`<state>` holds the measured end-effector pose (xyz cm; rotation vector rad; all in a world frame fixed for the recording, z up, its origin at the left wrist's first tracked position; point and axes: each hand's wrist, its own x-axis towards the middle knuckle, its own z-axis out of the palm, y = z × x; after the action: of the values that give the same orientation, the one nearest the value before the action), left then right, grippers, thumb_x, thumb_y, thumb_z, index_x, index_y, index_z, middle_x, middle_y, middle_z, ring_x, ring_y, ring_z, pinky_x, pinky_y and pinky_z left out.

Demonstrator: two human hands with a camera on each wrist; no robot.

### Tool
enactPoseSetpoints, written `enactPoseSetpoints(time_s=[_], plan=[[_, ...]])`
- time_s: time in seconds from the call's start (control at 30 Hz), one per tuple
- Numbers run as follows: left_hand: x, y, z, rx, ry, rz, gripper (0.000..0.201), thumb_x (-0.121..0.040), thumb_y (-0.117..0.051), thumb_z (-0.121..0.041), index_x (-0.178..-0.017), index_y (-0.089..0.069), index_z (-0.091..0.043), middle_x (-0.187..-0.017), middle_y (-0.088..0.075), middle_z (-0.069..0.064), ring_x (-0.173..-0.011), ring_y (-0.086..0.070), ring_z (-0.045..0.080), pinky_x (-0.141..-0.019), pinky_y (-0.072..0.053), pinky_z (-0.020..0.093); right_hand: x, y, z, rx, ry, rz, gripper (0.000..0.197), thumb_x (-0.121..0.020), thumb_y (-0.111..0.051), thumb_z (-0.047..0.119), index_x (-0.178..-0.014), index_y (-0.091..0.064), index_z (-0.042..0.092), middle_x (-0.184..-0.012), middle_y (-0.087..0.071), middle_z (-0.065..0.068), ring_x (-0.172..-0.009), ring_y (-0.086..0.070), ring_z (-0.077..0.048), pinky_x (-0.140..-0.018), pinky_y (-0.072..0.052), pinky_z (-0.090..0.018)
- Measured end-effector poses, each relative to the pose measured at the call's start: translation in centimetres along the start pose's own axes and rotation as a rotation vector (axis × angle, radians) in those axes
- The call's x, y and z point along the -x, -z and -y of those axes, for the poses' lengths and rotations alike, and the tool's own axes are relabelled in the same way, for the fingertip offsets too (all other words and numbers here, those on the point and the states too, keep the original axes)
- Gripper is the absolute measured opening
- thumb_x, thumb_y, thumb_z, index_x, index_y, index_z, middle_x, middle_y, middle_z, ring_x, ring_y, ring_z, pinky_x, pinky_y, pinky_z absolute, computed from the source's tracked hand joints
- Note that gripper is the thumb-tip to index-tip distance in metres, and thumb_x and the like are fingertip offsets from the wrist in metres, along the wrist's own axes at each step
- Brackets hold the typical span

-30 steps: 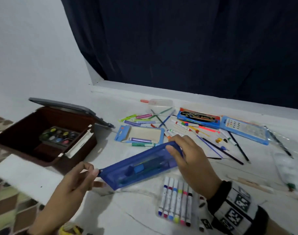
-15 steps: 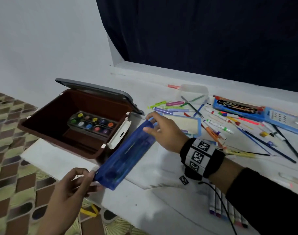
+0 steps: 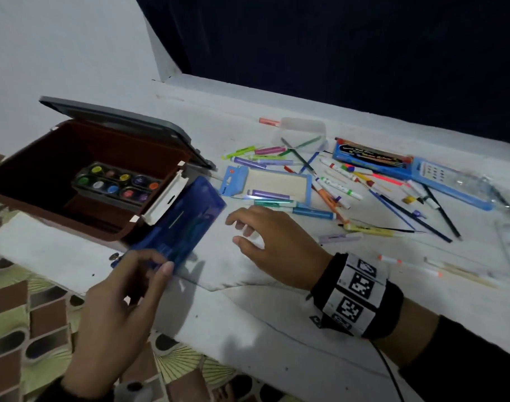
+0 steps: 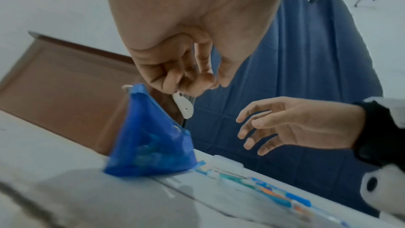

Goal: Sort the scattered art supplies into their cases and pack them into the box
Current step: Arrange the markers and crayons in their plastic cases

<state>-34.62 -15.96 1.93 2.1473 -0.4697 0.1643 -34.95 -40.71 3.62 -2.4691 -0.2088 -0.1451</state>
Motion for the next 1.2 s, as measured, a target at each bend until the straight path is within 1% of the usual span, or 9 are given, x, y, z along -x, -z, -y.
enactPoseSetpoints(time_s=[0.17, 0.27, 0.4, 0.57, 0.7, 0.83, 0.93, 1.07, 1.2], plan=[[-1.0, -4.0, -2.5, 0.114, -0.017, 0.071, 0.016, -0.093, -0.057, -0.036, -0.093, -0.061, -0.020, -0.056, -0.041, 0.004, -0.048, -0.039, 0.010, -0.048, -0.032, 0.024, 5.3, 3.7, -1.6, -0.106, -0.027, -0.258, 0.010, -0.094, -0.060, 0.020, -0.101, -0.060, 0.026, -0.077, -0.057, 0.009, -0.074, -0.057, -0.012, -0.070, -0.048, -0.031], [-1.8, -6.8, -4.4, 0.167, -0.051, 0.126, 0.017, -0.093, -0.058, -0.036, -0.091, -0.062, -0.020, -0.055, -0.040, 0.010, -0.051, -0.040, 0.022, -0.052, -0.036, 0.034, 8.7, 5.8, -3.6, -0.148, -0.097, -0.393, 0.010, -0.093, -0.062, 0.016, -0.096, -0.061, 0.025, -0.074, -0.057, 0.009, -0.073, -0.058, -0.013, -0.067, -0.048, -0.028], [-4.4, -10.8, -6.0, 0.165, -0.132, 0.248, 0.015, -0.094, -0.061, -0.035, -0.088, -0.062, -0.022, -0.054, -0.044, -0.001, -0.050, -0.040, 0.007, -0.051, -0.034, 0.026, 12.5, 8.7, -7.3, -0.091, -0.221, -0.393, 0.011, -0.094, -0.061, 0.021, -0.097, -0.060, 0.031, -0.076, -0.061, 0.009, -0.076, -0.061, -0.013, -0.065, -0.050, -0.025], [-10.1, -15.0, -6.6, 0.040, -0.229, 0.349, 0.006, -0.092, -0.067, -0.030, -0.092, -0.061, -0.032, -0.072, -0.063, -0.005, -0.067, -0.060, 0.014, -0.060, -0.045, 0.019, 15.4, 11.2, -12.1, 0.033, -0.339, -0.393, 0.013, -0.092, -0.064, 0.022, -0.095, -0.059, 0.033, -0.079, -0.062, 0.011, -0.078, -0.061, -0.008, -0.065, -0.047, -0.014], [-14.2, -17.6, -6.6, -0.108, -0.289, 0.410, 0.014, -0.092, -0.068, -0.028, -0.096, -0.058, -0.037, -0.088, -0.067, -0.008, -0.075, -0.064, 0.006, -0.070, -0.054, 0.028, 15.1, 12.8, -15.9, 0.116, -0.384, -0.468, 0.011, -0.091, -0.064, 0.021, -0.091, -0.058, 0.031, -0.077, -0.061, 0.009, -0.074, -0.060, -0.009, -0.066, -0.050, -0.025], [-16.5, -19.7, -7.1, -0.166, -0.338, 0.545, 0.019, -0.094, -0.066, -0.026, -0.112, -0.062, -0.027, -0.113, -0.066, -0.006, -0.099, -0.063, 0.009, -0.079, -0.044, 0.008, 13.1, 14.5, -20.1, 0.250, -0.491, -0.494, 0.005, -0.091, -0.058, 0.029, -0.095, -0.057, 0.028, -0.091, -0.061, 0.007, -0.085, -0.059, -0.014, -0.077, -0.052, -0.041], [-18.6, -21.6, -8.8, -0.218, -0.397, 0.619, 0.030, -0.095, -0.064, -0.026, -0.125, -0.060, -0.022, -0.125, -0.062, -0.005, -0.113, -0.058, 0.015, -0.090, -0.045, 0.026, 12.0, 16.2, -23.0, 0.376, -0.731, -0.328, 0.027, -0.094, -0.053, 0.038, -0.118, -0.055, 0.027, -0.113, -0.059, 0.001, -0.107, -0.055, -0.023, -0.088, -0.049, -0.044], [-22.4, -26.2, -11.0, -0.260, -0.485, 0.659, 0.034, -0.097, -0.057, -0.037, -0.130, -0.051, -0.034, -0.127, -0.059, -0.005, -0.112, -0.056, 0.019, -0.094, -0.047, 0.038, 11.5, 17.8, -26.5, 0.416, -0.929, -0.149, 0.048, -0.095, -0.047, 0.049, -0.139, -0.042, 0.028, -0.136, -0.049, -0.002, -0.125, -0.046, -0.027, -0.099, -0.044, -0.047], [-25.6, -32.0, -14.1, -0.351, -0.558, 0.703, 0.047, -0.097, -0.053, -0.045, -0.142, -0.041, -0.035, -0.146, -0.048, -0.003, -0.128, -0.044, 0.022, -0.104, -0.039, 0.040, 11.4, 20.2, -29.3, 0.554, -0.952, -0.316, 0.039, -0.093, -0.052, 0.043, -0.128, -0.050, 0.025, -0.125, -0.053, -0.006, -0.117, -0.050, -0.030, -0.093, -0.046, -0.044]])
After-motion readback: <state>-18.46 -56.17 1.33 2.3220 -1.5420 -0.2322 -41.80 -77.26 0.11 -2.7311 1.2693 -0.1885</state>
